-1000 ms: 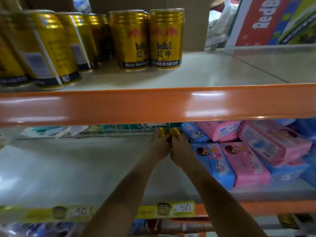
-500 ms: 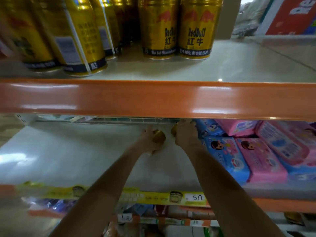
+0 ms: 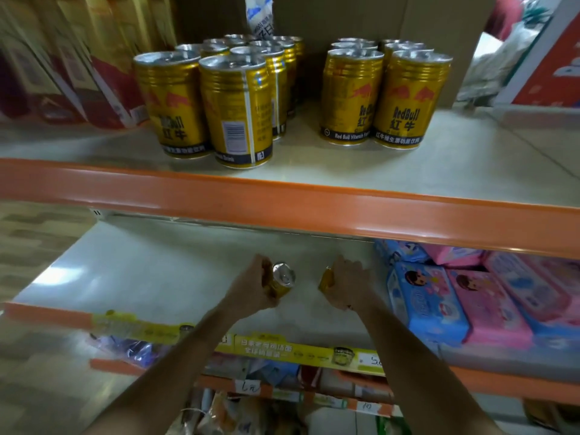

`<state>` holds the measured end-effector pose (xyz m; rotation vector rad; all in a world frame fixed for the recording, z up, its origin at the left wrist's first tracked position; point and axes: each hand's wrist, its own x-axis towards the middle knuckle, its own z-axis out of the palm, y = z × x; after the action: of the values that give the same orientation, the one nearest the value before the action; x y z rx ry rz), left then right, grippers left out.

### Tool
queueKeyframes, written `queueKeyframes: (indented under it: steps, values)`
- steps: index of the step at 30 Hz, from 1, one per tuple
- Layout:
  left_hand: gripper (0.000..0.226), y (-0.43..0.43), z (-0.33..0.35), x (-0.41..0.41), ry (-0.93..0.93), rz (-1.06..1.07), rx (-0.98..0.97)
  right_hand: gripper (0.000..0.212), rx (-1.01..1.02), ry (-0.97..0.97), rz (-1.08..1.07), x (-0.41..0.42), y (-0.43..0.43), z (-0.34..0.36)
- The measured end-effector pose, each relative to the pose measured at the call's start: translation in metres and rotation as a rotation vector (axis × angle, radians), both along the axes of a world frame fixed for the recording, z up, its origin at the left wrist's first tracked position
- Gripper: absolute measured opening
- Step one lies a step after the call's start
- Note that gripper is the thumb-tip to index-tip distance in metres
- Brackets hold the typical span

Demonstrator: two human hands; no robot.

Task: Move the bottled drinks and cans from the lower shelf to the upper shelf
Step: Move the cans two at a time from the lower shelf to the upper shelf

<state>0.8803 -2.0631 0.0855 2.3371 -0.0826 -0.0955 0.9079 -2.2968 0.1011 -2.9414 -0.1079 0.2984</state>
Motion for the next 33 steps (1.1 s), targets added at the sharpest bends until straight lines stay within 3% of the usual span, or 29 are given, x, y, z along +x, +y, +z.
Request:
queueKeyframes:
  steps: [3,7,12,16,22,28,33]
  values:
    - [0.078,0.002,-0.005,-0.011,-0.015,-0.027,-0.151,0.063,0.039,-0.063,0.03,-0.01,0.002,0.003]
    - [0.09,-0.003,-0.015,-0.025,0.029,0.037,-0.385,0.063,0.375,-0.134,-0.068,-0.03,0.002,0.0]
    - [0.075,-0.003,-0.016,-0.032,0.05,0.059,-0.405,0.072,0.669,-0.151,-0.16,-0.063,0.005,-0.017]
    - [0.072,-0.002,-0.013,-0.038,0.146,0.041,-0.545,0.08,0.821,-0.184,-0.244,-0.07,0.01,-0.031]
    - [0.096,0.009,-0.005,-0.039,0.105,0.032,-0.53,0.074,0.901,-0.204,-0.256,-0.074,0.012,-0.039]
    - [0.09,0.007,0.0,-0.034,0.092,-0.053,-0.388,0.083,0.789,-0.365,-0.35,-0.078,0.024,-0.043]
    - [0.093,0.001,-0.007,-0.037,0.002,0.086,-0.384,0.087,0.795,-0.333,-0.361,-0.068,0.02,-0.042]
